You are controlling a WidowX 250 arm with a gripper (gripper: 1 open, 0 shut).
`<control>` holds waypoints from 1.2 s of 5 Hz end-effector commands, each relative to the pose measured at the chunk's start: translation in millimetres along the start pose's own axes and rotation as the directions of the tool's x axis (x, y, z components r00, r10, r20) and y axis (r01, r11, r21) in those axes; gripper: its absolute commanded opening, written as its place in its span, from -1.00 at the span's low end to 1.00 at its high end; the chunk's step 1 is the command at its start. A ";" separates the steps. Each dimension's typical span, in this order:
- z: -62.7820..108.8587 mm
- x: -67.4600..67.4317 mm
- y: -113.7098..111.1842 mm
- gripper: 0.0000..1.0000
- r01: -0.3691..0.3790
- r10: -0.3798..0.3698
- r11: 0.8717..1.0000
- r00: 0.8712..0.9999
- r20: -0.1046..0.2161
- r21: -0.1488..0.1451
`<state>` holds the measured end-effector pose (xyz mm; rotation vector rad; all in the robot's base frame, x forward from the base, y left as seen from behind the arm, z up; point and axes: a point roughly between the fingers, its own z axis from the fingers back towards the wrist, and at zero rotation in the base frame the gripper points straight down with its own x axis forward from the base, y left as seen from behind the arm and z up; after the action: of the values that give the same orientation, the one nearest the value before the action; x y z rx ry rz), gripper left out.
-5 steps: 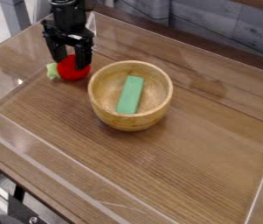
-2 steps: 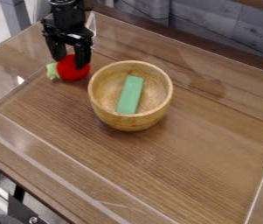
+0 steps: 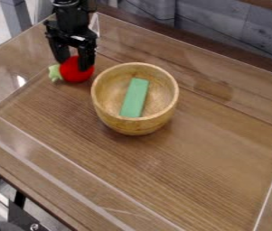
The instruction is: Move the red fruit to the right
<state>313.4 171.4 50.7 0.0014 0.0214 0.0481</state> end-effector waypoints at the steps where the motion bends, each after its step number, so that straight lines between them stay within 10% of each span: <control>1: 14.0 8.7 9.5 1.00 -0.009 0.008 1.000 0.999 0.049 0.029; 2: 18.0 8.1 9.2 -1.00 -0.015 0.014 0.999 0.998 0.055 0.029; 4: 68.4 7.6 2.4 -1.00 -0.049 0.047 0.999 0.989 0.137 0.011; 6: 102.8 16.2 -55.1 -1.00 0.011 -0.008 1.000 0.983 0.182 -0.016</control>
<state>335.8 112.4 130.9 -0.0376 -0.1035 0.0277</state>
